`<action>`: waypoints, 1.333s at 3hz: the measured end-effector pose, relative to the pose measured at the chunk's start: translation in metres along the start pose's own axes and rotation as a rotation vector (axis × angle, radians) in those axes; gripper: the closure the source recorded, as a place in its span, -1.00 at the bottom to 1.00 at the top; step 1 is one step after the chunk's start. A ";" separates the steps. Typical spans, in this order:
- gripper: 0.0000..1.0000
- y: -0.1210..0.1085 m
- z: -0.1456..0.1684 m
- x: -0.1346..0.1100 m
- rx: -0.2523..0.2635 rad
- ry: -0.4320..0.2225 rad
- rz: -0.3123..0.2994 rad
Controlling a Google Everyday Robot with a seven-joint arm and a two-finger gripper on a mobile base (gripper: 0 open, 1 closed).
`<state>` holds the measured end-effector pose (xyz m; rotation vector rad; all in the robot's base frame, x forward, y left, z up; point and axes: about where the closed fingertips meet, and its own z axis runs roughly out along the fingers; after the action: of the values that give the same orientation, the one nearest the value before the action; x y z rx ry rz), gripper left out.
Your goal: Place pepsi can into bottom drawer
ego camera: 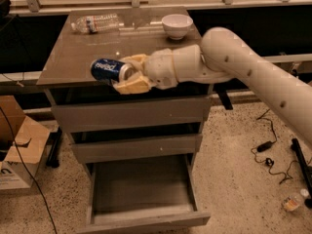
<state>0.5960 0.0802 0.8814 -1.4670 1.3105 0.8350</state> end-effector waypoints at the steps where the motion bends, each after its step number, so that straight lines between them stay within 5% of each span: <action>1: 1.00 0.055 -0.019 0.024 -0.013 -0.029 0.083; 2: 1.00 0.094 -0.021 0.080 0.009 -0.078 0.267; 4: 1.00 0.102 -0.010 0.113 -0.017 -0.027 0.329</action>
Offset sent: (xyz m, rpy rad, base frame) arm -0.1046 -0.0709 -0.1818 0.2047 0.4792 -0.1877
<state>0.5163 0.0394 0.7580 -1.2651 1.5515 1.0752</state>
